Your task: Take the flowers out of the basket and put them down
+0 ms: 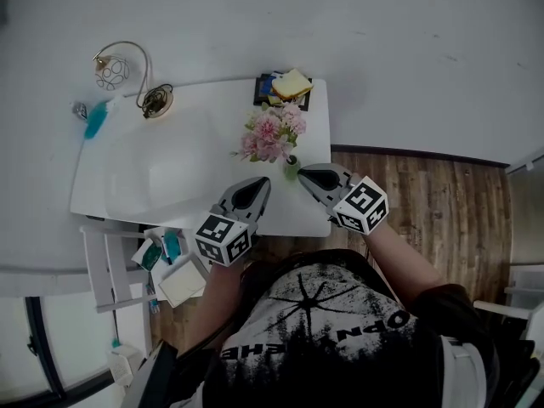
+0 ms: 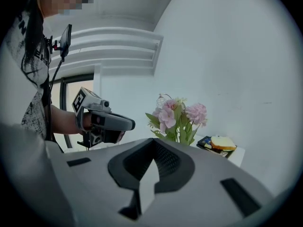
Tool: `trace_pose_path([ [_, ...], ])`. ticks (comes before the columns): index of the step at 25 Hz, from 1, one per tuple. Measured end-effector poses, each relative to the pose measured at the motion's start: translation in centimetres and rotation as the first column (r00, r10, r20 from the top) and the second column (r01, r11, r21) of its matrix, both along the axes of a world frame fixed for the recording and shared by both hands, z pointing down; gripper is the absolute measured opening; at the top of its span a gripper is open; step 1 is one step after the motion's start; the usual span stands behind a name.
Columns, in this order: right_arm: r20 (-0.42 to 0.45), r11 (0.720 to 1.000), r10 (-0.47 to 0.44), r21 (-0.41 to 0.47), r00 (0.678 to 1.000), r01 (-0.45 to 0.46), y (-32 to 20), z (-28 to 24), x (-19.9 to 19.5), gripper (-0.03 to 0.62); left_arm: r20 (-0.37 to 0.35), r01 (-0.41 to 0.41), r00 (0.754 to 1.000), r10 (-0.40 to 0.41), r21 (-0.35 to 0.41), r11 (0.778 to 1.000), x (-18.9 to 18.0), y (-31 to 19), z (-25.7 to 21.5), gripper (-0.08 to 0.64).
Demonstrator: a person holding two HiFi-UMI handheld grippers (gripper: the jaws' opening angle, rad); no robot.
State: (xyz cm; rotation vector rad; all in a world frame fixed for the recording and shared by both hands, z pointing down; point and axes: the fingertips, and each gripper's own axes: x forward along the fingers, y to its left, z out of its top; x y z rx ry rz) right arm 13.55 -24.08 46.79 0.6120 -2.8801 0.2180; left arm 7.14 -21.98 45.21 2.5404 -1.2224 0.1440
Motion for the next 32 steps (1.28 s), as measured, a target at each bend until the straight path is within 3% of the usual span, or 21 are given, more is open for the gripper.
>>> trace_pose_path([
  [32, -0.018, 0.998, -0.032, 0.048, 0.999, 0.033, -1.2, -1.1, -0.9, 0.017, -0.005, -0.002, 1.0, 0.002, 0.01, 1.0, 0.9, -1.5, 0.1, 0.012],
])
